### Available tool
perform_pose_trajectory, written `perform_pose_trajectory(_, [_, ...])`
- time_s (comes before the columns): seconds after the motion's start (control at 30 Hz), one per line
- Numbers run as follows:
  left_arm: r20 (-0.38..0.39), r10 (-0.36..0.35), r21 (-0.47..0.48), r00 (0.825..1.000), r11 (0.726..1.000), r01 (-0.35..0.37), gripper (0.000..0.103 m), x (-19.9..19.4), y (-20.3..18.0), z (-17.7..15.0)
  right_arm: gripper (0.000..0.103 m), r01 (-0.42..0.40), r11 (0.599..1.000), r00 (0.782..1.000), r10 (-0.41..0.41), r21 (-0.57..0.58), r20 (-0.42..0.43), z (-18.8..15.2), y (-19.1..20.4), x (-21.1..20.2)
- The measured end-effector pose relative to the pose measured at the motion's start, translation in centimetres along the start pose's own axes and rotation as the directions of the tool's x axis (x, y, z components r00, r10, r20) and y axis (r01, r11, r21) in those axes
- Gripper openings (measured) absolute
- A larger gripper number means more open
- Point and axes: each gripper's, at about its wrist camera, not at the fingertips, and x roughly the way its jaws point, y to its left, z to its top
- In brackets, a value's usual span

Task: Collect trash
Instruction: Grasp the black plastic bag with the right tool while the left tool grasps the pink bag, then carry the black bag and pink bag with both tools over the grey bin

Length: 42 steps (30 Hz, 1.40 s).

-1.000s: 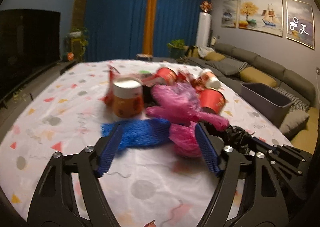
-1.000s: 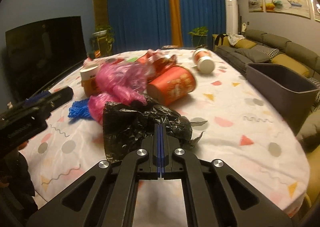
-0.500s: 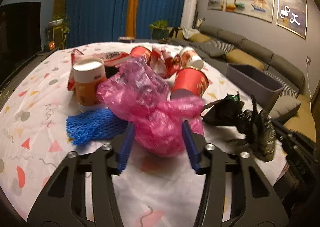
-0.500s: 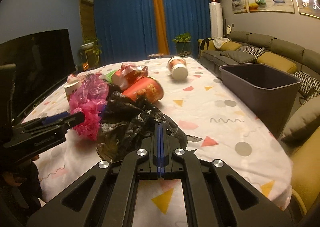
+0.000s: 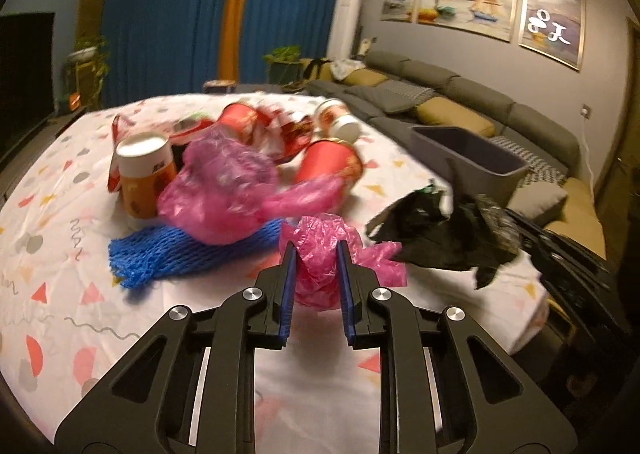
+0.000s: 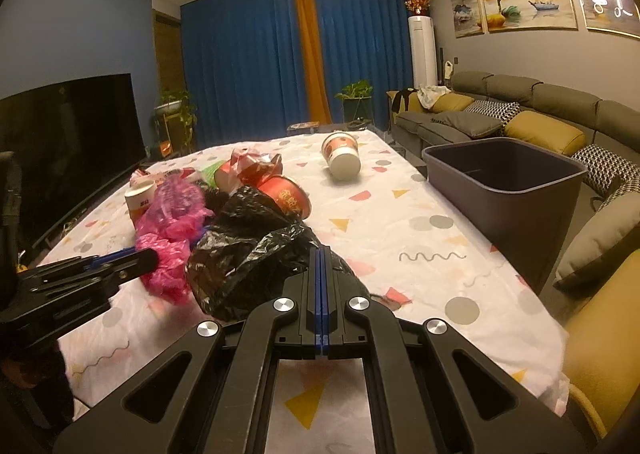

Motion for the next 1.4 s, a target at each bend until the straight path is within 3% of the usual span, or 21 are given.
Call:
perform_pose_trajectory(0.2, [0.037,-0.038,0.017,0.999,0.999,0.037,0.019,-1.7,-1.3,0.3,0.001,0.005,1.000,1.000,-0.005,0.000,0.016,0.3,-0.4,-0.6])
perform_pose_trajectory(0.47, [0.060,-0.028,0.019,0.998,0.999,0.027,0.019,-2.9,-1.7,0.5,0.002,0.026,0.999,1.000,-0.027,0.041,0.005,-0.5,-2.2,-0.3])
perform_pose_trajectory(0.5, [0.062,-0.028,0.019,0.998,0.999,0.027,0.019,-2.9,-1.7,0.6,0.007,0.036,0.998,0.999,-0.036,0.048,0.005,-0.5,-2.6,-0.4])
perform_pose_trajectory(0.57, [0.065,-0.032,0.015,0.997,0.999,0.031,0.019,-2.9,-1.6,0.7,0.046,0.060,0.995,0.998,-0.061,0.077,0.003,-0.6,-4.1,-0.4])
perform_pose_trajectory(0.6, [0.068,-0.033,0.015,0.997,0.999,0.032,0.019,-3.0,-1.7,0.9,0.060,0.078,0.993,0.997,-0.079,0.091,0.009,-0.8,-4.8,-0.5])
perform_pose_trajectory(0.7, [0.076,-0.038,0.011,0.996,0.999,0.038,0.019,-3.0,-2.0,1.0,0.066,0.098,0.990,0.995,-0.096,0.097,-0.024,-1.3,-5.6,0.2])
perform_pose_trajectory(0.97, [0.093,-0.037,0.010,0.995,0.999,0.037,0.019,-2.9,-2.8,2.4,0.064,0.034,0.988,0.991,-0.014,0.150,-0.135,-2.2,-6.1,4.3])
perform_pose_trajectory(1.07, [0.100,-0.035,0.012,0.994,0.999,0.034,0.019,-2.8,-3.0,2.7,0.043,0.026,0.991,0.987,-0.004,0.132,-0.163,-2.2,-5.7,5.1])
perform_pose_trajectory(1.13, [0.102,-0.033,0.012,0.994,0.999,0.032,0.019,-2.7,-3.0,2.9,0.039,0.022,0.992,0.987,-0.002,0.125,-0.160,-2.3,-5.6,5.0])
perform_pose_trajectory(1.3, [0.107,-0.037,0.016,0.994,0.999,0.036,0.019,-2.6,-3.6,3.4,0.006,0.019,0.995,0.993,-0.007,0.102,-0.122,-1.7,-5.7,3.7])
perform_pose_trajectory(1.4, [0.116,-0.046,0.020,0.992,0.999,0.044,0.019,-2.6,-3.9,3.8,0.004,0.019,0.994,0.996,-0.009,0.104,-0.091,-1.1,-6.1,2.7])
